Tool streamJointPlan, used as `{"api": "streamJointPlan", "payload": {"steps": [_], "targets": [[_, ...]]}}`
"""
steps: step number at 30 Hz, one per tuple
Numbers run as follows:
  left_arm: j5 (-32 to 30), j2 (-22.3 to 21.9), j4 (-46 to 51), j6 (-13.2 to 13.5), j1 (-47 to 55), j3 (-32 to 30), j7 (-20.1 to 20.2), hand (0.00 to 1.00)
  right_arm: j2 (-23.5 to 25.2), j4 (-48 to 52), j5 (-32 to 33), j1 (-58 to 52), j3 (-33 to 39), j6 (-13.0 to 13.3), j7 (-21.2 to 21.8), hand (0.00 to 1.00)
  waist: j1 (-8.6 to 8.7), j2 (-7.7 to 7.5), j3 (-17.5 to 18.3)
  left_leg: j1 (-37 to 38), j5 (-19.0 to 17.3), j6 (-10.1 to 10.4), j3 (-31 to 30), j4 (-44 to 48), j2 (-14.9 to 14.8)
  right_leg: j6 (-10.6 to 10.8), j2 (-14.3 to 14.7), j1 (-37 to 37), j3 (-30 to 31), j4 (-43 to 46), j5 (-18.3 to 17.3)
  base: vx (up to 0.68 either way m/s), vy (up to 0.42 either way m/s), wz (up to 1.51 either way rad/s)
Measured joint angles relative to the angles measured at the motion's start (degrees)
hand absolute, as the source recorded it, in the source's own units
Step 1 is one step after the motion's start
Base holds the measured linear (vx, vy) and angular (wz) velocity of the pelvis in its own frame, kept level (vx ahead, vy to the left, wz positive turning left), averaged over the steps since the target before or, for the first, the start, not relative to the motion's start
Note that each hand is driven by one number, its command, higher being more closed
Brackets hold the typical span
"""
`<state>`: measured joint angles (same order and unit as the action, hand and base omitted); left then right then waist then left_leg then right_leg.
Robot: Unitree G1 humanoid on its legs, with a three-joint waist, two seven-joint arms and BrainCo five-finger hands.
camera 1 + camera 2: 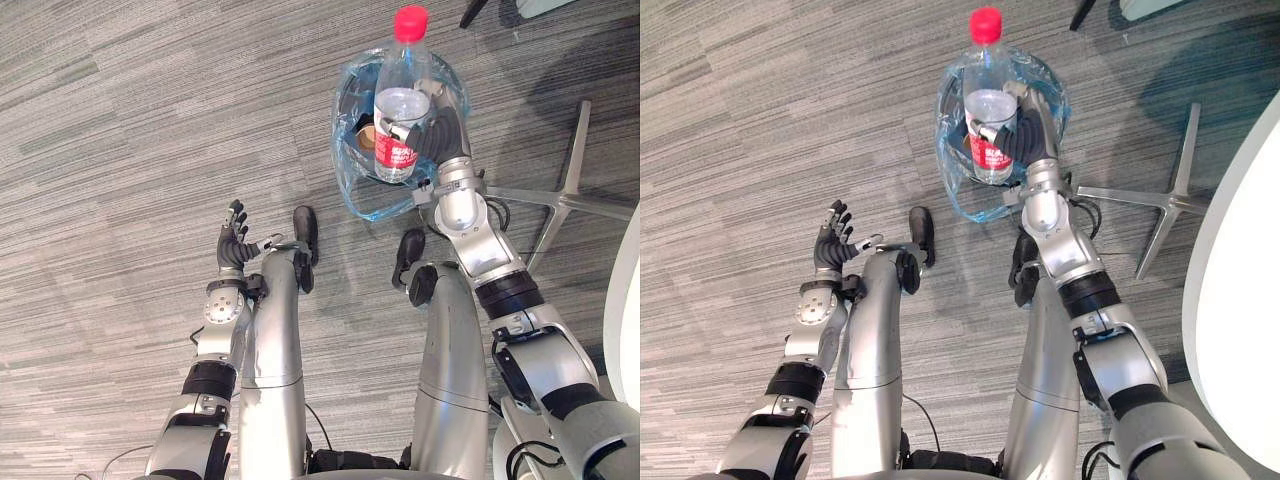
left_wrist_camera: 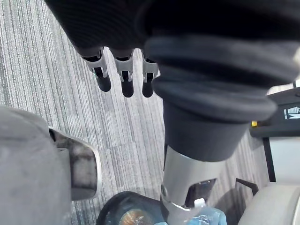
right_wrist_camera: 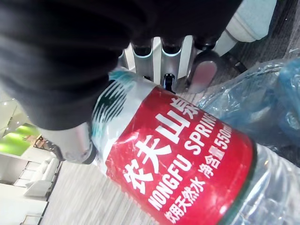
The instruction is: Gather rubbish on tea table into small bin, then transfer packed bag to large trash can.
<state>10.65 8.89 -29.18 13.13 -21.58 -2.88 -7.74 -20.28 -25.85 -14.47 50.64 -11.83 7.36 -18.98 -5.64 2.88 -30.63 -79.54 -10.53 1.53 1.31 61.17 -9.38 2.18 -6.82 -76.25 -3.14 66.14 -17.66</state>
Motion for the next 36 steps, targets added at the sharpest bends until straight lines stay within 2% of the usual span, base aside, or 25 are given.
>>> {"api": "streamJointPlan", "payload": {"steps": [2,3,11,25,30,36], "targets": [[0.0,0.04,0.02,0.13,0.0,0.01,0.0,0.0,-0.97,-0.94,0.96,1.33,0.25,-0.08,-0.09,1.0,-0.01,0.0,0.0,-0.06,0.0,-0.01,0.0,-0.01,0.0,-0.02,-0.03,-0.03,-0.03,0.0,0.01,0.0,0.016,0.0],[0.01,0.1,0.01,0.19,0.0,0.01,0.0,0.0,-1.43,-0.96,1.02,1.73,0.24,-0.08,-0.1,0.0,-0.02,0.0,0.0,-0.09,0.0,-0.01,-0.01,-0.03,0.0,0.01,-0.06,-0.05,-0.05,-0.01,-0.02,0.0,0.0,0.0],[0.02,0.31,0.06,0.98,0.0,0.34,-0.01,0.0,-2.53,-5.46,1.59,3.84,0.17,-0.23,-0.07,0.0,0.0,0.02,0.01,-0.37,-0.03,0.05,0.03,-0.2,0.01,0.19,-0.14,-0.34,-0.12,-0.07,-0.16,0.0,0.0,0.0],[-0.06,0.36,-0.11,0.76,0.01,0.39,-0.05,0.0,-1.98,-3.79,0.01,1.04,0.01,-0.09,-0.05,0.0,0.11,-0.01,0.09,0.37,0.03,-0.03,0.13,-0.83,-0.33,-0.13,0.25,0.36,-0.13,-0.88,0.02,0.0,0.005,-0.01],[-0.17,0.38,-0.74,-0.43,0.32,0.29,-0.04,0.0,-1.38,0.36,-4.15,-2.91,-2.38,0.11,0.3,0.0,0.21,-0.06,0.14,1.83,0.01,0.0,0.35,-1.38,-0.82,-0.25,0.74,1.6,0.0,-1.66,0.11,0.0,0.006,-0.04],[-0.44,0.35,-1.14,-0.77,0.44,0.04,-0.03,0.0,-1.14,0.52,-9.26,-4.61,-4.87,0.64,1.73,0.0,0.19,-0.16,0.21,2.77,0.16,0.22,0.43,-2.24,-1.56,-0.48,1.38,2.52,-0.24,-2.68,0.29,0.0,0.006,-0.03]]}}
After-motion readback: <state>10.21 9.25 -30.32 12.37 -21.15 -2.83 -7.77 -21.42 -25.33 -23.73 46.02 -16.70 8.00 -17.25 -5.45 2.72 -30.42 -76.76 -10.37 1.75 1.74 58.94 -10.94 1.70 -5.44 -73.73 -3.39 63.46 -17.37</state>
